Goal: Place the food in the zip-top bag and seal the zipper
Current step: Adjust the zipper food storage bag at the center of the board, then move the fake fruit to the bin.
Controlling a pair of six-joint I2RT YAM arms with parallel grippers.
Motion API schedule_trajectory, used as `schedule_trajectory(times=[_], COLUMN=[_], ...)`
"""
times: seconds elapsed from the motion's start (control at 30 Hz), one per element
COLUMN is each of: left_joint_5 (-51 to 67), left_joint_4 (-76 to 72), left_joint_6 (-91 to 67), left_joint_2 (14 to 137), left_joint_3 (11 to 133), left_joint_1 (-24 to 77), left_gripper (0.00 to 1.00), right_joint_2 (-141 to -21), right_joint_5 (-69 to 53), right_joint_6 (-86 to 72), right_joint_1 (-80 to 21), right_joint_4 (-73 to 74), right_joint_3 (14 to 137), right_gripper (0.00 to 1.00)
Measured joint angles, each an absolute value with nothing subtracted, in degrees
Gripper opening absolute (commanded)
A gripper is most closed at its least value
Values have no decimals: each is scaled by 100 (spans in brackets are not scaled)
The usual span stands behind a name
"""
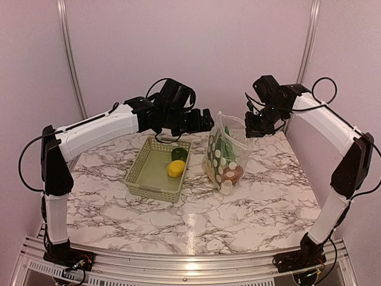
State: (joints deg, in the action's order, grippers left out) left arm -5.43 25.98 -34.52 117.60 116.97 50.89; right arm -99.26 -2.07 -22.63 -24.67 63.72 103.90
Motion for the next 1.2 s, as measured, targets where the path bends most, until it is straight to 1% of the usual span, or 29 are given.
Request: schedule_trajectory(times=[0.13,0.3,0.4,0.5,0.6,0.67,0.77,0.83,1.03,1.2], left_joint_5=[-849,-1175,-1594,-2344,-2394,-2217,-1529,-1085,272,711], left_joint_4=[2650,2810,2836,2851,2899,2803,2458,2469,2438,2480], left_joint_6=[-3140,-2370,-2053,-2080,-1938,-1885,-1868,-1935,-2176,-2209], left_joint_2=[11148,10580,10449,10377,10578,10676,10678,10742,11222,11557], left_joint_3=[11144,11133,11128,10803,10519,10186,9273,9041,9214,9209], left_joint_1=[4821,4530,4480,4407,4147,3994,3806,3806,3830,3824], left_gripper=[99,99,99,99,99,94,85,82,84,82], right_joint_2=[-9891,-9887,-9885,-9885,-9885,-9885,-9885,-9872,-9824,-9760], right_joint_5=[-242,-292,-353,-395,-423,-438,-449,-464,-504,-552], right_joint_6=[-2248,-2246,-2244,-2241,-2237,-2226,-2224,-2226,-2226,-2228], right_joint_1=[-2467,-2467,-2464,-2464,-2462,-2460,-2458,-2458,-2458,-2456], right_joint_4=[6331,6294,6287,6276,6267,6261,6259,6248,6226,6160], right_joint_3=[10333,10318,10318,10318,10318,10318,10313,10280,10184,10060], right_gripper=[0,0,0,0,0,0,0,0,0,0])
